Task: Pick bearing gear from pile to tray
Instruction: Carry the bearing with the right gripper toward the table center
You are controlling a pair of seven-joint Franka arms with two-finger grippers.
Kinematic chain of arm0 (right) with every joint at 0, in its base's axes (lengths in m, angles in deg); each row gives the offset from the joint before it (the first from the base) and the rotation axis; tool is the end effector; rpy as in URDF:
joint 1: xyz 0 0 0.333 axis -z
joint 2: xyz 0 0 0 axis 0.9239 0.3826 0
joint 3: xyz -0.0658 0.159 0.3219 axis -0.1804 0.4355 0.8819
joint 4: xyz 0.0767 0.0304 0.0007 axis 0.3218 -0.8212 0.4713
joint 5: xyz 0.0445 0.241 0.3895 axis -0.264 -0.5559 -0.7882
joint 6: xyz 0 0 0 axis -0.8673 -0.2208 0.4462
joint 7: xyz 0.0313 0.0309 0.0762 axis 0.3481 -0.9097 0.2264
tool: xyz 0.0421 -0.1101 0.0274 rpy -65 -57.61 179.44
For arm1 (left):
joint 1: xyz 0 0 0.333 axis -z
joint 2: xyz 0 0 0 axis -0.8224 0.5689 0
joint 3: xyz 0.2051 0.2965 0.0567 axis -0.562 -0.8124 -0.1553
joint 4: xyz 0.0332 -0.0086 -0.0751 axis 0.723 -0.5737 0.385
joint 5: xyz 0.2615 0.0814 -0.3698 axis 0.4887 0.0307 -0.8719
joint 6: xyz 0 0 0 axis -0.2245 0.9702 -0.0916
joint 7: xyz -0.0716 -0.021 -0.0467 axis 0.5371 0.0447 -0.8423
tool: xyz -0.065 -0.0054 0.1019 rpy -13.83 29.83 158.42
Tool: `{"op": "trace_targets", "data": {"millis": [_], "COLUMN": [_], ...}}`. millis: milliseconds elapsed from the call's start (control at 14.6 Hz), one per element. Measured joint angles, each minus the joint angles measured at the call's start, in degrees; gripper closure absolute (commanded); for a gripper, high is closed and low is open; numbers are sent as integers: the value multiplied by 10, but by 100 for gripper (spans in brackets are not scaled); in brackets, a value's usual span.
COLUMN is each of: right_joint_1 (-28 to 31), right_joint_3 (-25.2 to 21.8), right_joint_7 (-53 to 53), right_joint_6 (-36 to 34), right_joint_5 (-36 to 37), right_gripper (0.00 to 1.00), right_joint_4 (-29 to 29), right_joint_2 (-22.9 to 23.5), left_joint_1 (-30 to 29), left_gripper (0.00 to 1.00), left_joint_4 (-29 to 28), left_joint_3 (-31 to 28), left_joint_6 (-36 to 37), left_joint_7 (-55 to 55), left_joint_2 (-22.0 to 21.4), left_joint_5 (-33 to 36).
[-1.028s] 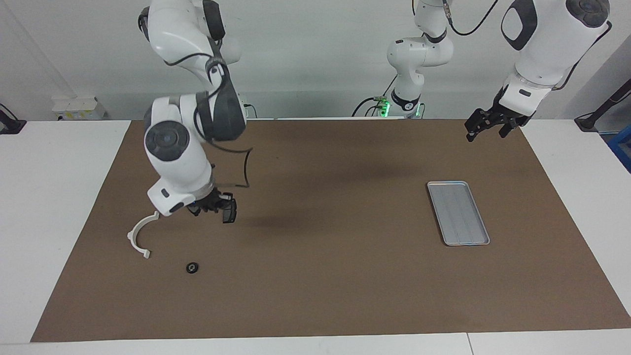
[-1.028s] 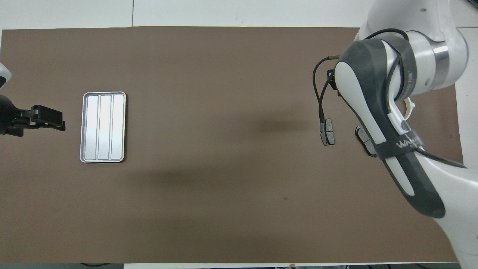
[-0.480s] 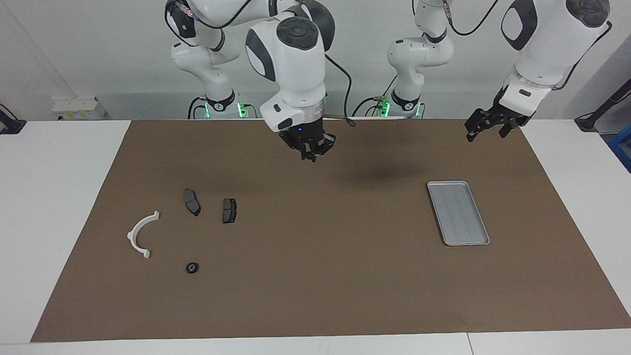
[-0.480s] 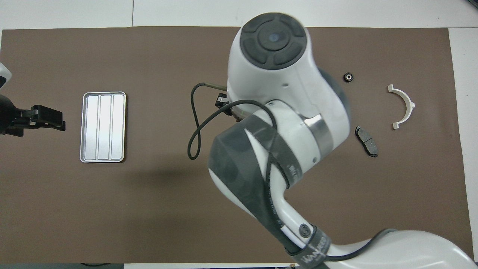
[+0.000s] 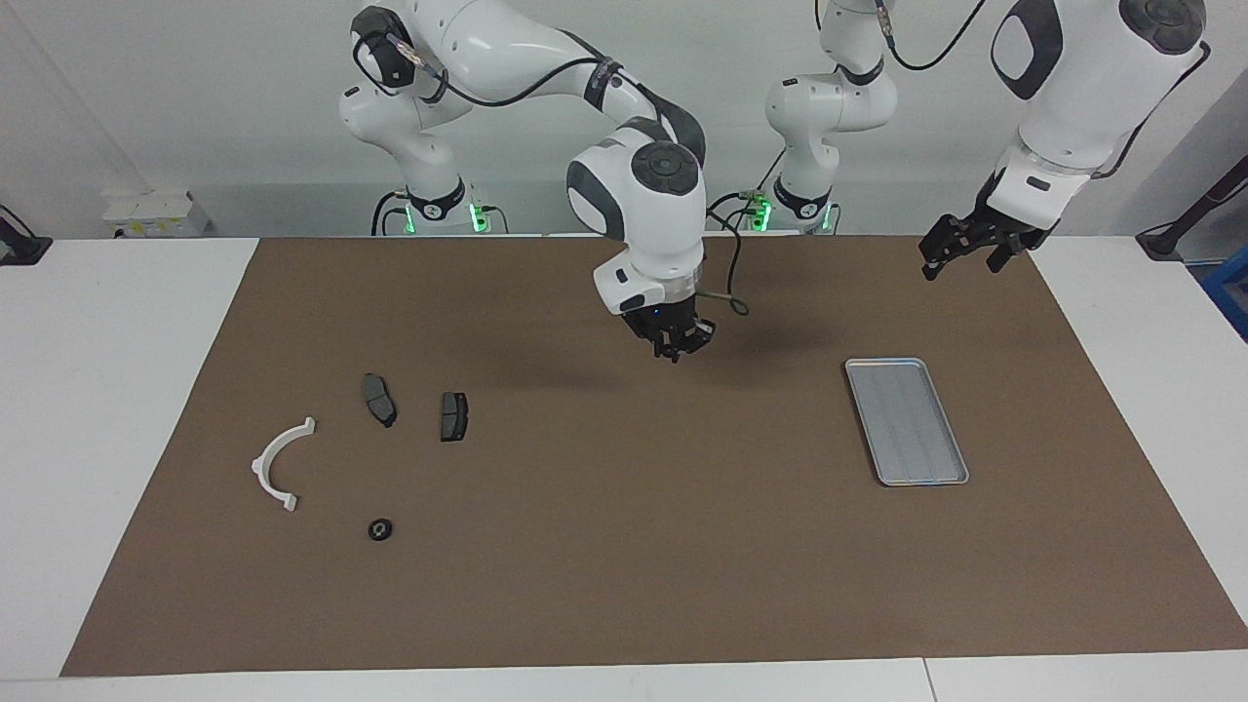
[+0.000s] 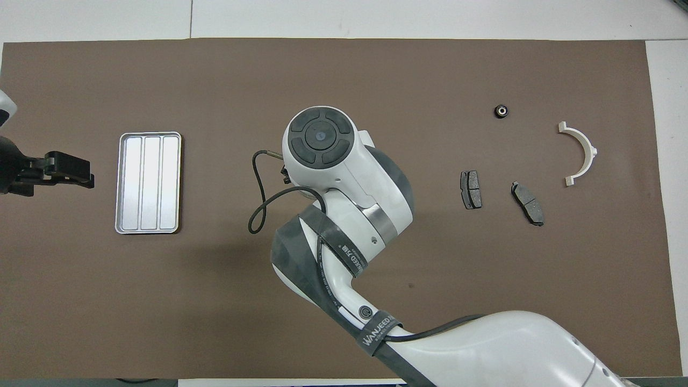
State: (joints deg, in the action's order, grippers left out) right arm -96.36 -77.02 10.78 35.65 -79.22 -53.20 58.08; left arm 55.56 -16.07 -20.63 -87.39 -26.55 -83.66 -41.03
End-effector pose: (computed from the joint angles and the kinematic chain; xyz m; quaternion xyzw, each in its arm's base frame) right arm 0.6267 0.4939 0.4165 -0.9716 0.2352 0.0015 0.0263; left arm 0.6037 -0.0273 0.6259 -0.9992 -0.0291 0.0286 0.0033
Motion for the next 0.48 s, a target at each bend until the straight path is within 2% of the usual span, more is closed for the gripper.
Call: {"op": "trace_targets", "data": {"millis": [274,480], "right_joint_1": [-20,-20], "right_joint_3": [0,-5], "right_joint_7": [56,57], "right_joint_6": [85,122], "right_joint_5": [54,66], "right_gripper": [100,100], "right_joint_4": [-10,-18], "right_joint_2": [67,92], "left_joint_1": [0,0], "left_gripper": [0,0], "left_joint_4": [0,0], "left_joint_3": [0,0], "left_joint_6": [0,0], "left_joint_7": [0,0], "left_joint_2": [0,0], "left_joint_5": [0,0]}}
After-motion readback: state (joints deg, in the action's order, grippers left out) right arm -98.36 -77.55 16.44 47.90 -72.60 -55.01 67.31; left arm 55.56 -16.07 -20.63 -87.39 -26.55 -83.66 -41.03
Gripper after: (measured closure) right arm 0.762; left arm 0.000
